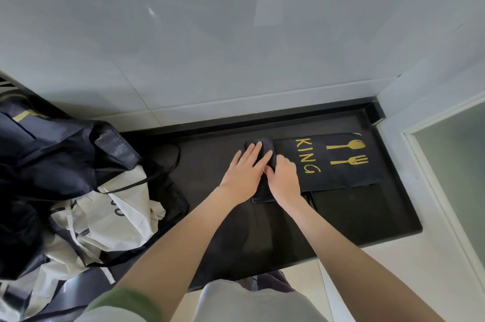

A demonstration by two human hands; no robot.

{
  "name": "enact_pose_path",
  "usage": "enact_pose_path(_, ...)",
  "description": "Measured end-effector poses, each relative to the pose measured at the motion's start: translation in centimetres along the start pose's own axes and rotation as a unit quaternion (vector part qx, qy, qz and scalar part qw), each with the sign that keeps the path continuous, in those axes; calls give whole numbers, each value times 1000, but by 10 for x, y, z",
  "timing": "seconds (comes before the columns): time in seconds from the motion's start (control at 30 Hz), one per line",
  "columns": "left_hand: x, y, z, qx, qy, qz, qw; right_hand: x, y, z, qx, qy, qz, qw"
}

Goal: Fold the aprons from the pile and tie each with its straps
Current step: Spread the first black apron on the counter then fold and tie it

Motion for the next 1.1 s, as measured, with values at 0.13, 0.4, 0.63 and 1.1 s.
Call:
enact_pose_path(0.13, 2, 5, 13, 26, 46, 5, 999, -6, 7, 0, -13, -86, -64, 994)
enact_pose_path(0.4, 4, 5, 24, 60, 66, -16, 996, -21, 5, 8, -64, -163, -164, 971)
enact_pose_path(0.63, 0, 4, 13, -3, -16, -77, 997, -23, 5, 2, -67, -213, -236, 946)
enact_pose_path(1.1, -13, 10, -16, -49, -363, -394, 843, -2, 12, 7, 79, -133, -62, 986)
Point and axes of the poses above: each hand's wrist, its own y-axis towards the middle knuckle, its own z-axis out of the palm, x = y × z, the point moved 3 cm from there along y, towards the middle knuckle, and after that the axes turned 12 degrees about -x, right-handed, at the moved point
